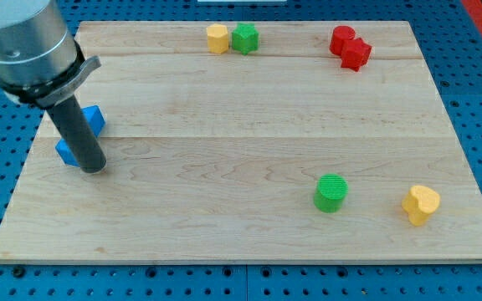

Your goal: Move the yellow hexagon to the center

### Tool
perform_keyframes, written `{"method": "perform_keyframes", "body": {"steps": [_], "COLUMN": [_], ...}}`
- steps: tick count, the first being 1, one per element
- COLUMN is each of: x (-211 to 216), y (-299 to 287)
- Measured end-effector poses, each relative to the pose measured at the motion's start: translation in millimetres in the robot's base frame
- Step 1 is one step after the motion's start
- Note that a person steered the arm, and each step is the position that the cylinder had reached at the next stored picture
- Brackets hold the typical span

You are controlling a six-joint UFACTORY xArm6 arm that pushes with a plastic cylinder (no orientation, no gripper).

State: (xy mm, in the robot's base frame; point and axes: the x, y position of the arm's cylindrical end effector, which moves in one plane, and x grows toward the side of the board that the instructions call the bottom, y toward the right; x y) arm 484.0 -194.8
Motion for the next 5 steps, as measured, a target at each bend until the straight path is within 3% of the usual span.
{"method": "perform_keyframes", "body": {"steps": [2,3,4,5], "x": [-30.6,-85.9,-162.2,-204.1], "y": [5.7,92.5,105.5,67.4]}}
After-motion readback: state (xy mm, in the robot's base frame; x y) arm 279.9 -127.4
